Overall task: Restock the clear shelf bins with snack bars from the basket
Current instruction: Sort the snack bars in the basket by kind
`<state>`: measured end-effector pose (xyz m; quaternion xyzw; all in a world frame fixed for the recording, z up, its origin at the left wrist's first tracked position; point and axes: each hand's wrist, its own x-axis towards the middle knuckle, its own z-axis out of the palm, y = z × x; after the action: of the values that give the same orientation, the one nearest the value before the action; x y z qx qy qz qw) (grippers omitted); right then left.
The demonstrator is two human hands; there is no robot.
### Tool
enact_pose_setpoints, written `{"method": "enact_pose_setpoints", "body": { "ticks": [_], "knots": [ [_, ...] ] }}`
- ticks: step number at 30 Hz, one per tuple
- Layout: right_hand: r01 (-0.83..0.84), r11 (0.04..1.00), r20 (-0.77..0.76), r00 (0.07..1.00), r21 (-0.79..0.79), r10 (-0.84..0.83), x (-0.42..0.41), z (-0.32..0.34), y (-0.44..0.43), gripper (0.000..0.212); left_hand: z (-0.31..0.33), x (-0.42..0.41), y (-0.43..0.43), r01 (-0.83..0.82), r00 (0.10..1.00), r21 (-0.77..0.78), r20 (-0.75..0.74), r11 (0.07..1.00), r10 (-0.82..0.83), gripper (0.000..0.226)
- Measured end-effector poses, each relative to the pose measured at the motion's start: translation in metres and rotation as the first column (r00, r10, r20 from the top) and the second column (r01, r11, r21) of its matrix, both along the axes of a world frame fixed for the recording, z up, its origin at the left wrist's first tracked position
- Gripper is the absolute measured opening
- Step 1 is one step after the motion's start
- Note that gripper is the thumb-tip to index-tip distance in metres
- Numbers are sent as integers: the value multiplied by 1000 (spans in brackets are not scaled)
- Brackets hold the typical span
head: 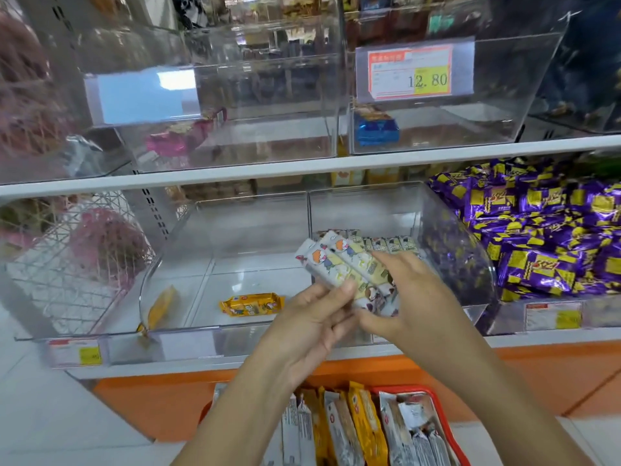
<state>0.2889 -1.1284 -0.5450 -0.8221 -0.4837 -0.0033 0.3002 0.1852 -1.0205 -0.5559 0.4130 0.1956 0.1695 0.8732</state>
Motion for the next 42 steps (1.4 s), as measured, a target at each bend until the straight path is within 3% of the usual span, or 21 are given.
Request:
{"method": "enact_pose_setpoints", "body": {
  "ticks": [2,4,5,7,8,10,14,17,20,25,27,29,31,33,35,37,42],
  "knots": [
    [37,998,-13,999,42,-36,6,4,2,66,7,10,3,34,999,87,-32,996,-31,32],
    [100,994,-61,993,33,-97,19,7,5,57,12,18,7,21,995,272,-99,962,6,35],
    [147,989,-81,986,4,-147,30,7,8,54,12,21,12,-32,982,433,-156,901,110,35],
    [262,961,-109,956,-87,-270,58,4,19,55,10,26,26,-171,883,736,-181,655,433,39],
    [311,940,-119,937,-141,-328,73,2,26,60,7,27,33,-196,831,817,-156,543,534,44],
    [365,889,-97,910,-278,-404,100,-5,42,74,-3,30,43,-114,793,884,-194,453,577,54],
    [395,771,-51,875,-499,-482,130,-25,77,88,-28,32,50,64,797,890,-318,451,513,57],
    [367,747,-37,886,-555,-463,140,-40,94,76,-36,30,51,78,813,905,-300,417,499,53],
    [333,780,-68,900,-529,-431,139,-46,108,59,-37,29,53,65,833,910,-275,409,480,50],
    [199,892,-437,815,-406,-381,130,-42,119,64,-38,28,53,33,844,884,-274,465,461,51],
    [169,899,-476,800,-404,-365,127,-39,116,58,-38,27,53,46,837,874,-298,484,458,53],
    [175,901,-449,820,-396,-356,120,-35,109,42,-35,21,48,52,844,865,-305,499,442,52],
    [206,909,-393,851,-362,-349,110,-28,98,43,-32,10,39,22,859,856,-280,516,428,49],
    [203,944,-311,908,-262,-281,97,-16,83,25,-25,-7,29,-36,862,849,-241,527,447,36],
    [165,972,-214,956,-170,-199,73,-2,59,20,-19,-30,20,-65,833,892,-199,448,516,10],
    [84,986,-174,979,-147,-109,39,6,31,29,-19,-53,12,-43,800,927,-191,372,569,21],
    [-163,894,-179,979,-417,95,-39,-33,-18,18,-39,-105,2,219,679,936,-348,274,646,21]
  ]
}}
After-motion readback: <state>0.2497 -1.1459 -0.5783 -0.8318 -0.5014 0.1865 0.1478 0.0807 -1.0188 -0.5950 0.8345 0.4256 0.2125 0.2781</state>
